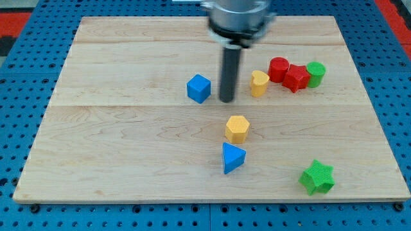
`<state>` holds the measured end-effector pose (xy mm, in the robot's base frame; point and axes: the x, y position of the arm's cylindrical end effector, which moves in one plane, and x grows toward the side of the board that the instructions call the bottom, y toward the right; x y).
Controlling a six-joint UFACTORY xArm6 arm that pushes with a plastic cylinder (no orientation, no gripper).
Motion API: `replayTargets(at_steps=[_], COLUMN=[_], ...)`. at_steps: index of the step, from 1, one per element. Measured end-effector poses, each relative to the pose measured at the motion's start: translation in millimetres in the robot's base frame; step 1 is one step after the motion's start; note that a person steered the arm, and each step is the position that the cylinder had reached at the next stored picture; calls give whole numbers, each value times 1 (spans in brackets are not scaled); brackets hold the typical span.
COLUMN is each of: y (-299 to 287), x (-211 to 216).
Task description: Push the yellow heart into the blue cube
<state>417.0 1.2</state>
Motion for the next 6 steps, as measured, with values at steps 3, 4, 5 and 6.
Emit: replayTargets(at_steps=[3,4,5,6], y=[170,105,3,-11], x=[15,-34,-33,-32])
